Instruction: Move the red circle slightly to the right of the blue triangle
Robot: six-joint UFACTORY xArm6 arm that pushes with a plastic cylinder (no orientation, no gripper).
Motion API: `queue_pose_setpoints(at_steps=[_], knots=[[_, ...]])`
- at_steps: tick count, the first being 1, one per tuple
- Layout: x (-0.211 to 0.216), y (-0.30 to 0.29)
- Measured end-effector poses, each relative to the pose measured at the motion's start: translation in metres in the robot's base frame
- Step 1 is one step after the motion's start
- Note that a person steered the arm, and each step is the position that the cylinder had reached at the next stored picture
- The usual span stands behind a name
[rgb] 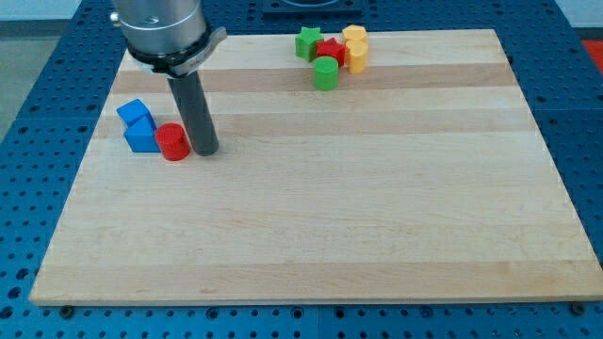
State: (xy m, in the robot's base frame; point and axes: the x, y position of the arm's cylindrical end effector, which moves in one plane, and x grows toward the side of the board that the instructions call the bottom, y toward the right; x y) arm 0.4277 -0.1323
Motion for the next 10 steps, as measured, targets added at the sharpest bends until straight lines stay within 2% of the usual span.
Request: queue_pose_setpoints(at_steps=[2, 4, 6, 8, 9, 10], knots=[[-0.010, 0.044], [-0.037, 0.047], [0.016, 0.042], [0.042, -0.044], [0.042, -0.074], [0.041, -0.079]])
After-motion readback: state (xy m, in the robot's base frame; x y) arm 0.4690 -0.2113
